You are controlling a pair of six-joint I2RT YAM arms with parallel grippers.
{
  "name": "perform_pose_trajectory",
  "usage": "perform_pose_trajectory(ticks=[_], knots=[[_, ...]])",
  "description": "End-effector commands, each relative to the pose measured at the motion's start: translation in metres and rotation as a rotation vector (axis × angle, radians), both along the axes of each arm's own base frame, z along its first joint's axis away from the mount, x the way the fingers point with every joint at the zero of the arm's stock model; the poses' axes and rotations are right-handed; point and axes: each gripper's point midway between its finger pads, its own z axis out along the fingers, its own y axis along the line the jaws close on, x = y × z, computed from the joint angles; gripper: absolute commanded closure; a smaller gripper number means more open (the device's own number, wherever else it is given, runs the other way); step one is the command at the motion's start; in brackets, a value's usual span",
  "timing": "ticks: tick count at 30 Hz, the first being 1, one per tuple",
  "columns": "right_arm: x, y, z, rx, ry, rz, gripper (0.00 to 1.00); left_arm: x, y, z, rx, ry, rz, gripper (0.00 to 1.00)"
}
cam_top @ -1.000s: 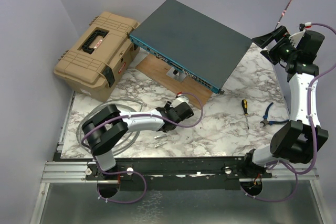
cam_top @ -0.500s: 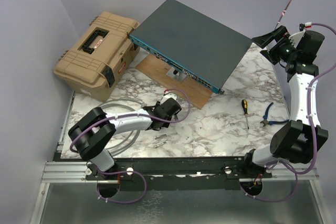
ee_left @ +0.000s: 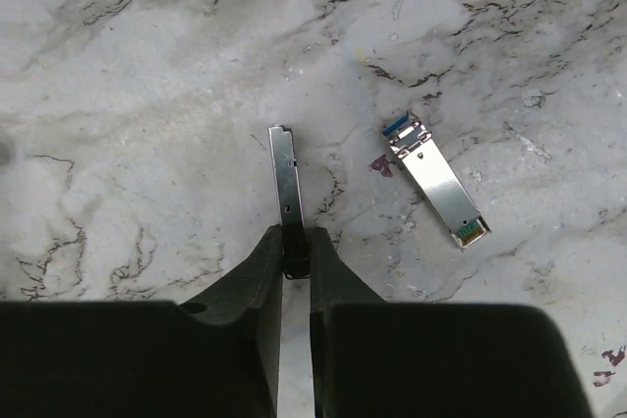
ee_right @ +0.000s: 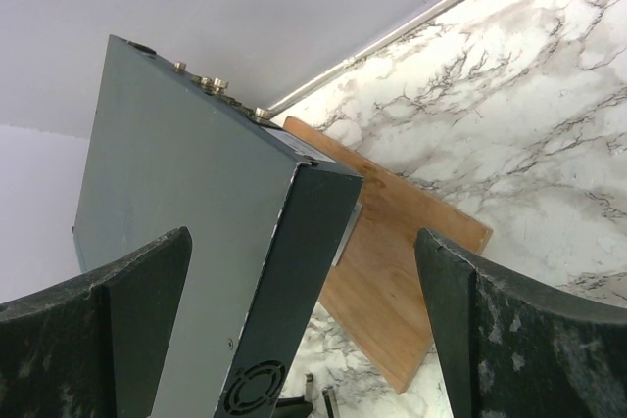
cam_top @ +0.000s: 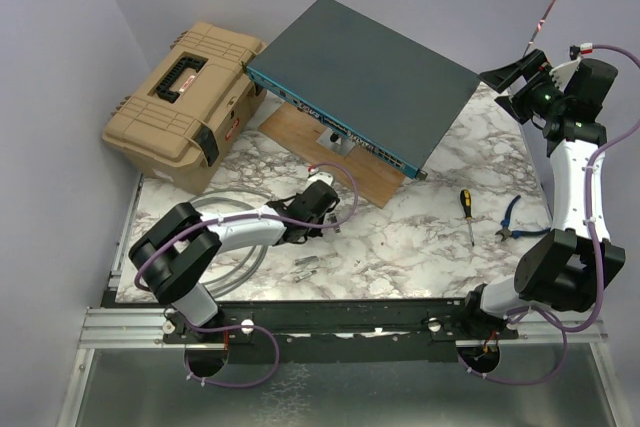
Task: Insert the plug into the switch port
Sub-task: Pick up the connector from the center of the board.
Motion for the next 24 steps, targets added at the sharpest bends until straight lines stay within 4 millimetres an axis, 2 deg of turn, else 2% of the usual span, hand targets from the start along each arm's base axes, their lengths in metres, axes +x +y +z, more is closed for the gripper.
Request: perform_pose_trajectory(ticks=[1, 6, 12, 16, 20, 24], knots=[[-0.006, 0.003, 0.016, -0.022, -0.047, 0.021, 0.00, -0.004, 0.012, -0.005, -0.028, 0.037, 0.015, 0.93], [-0.010, 0.007, 0.031, -0.056, -0.099, 0.046, 0.00, 0.008, 0.020, 0.021, -0.109, 0.007, 0.037, 1.00], [-0.016, 0.026, 0.053, -0.113, -0.189, 0.129, 0.00, 0.024, 0.022, 0.069, -0.230, -0.047, 0.018, 1.00], [-0.024, 0.051, 0.072, -0.158, -0.299, 0.249, 0.00, 0.032, 0.013, 0.113, -0.336, -0.100, -0.026, 1.00], [-0.037, 0.083, 0.090, -0.214, -0.409, 0.383, 0.00, 0.034, -0.001, 0.165, -0.445, -0.165, -0.084, 1.00], [-0.055, 0.117, 0.103, -0.246, -0.526, 0.523, 0.00, 0.031, -0.012, 0.204, -0.538, -0.206, -0.128, 1.00]])
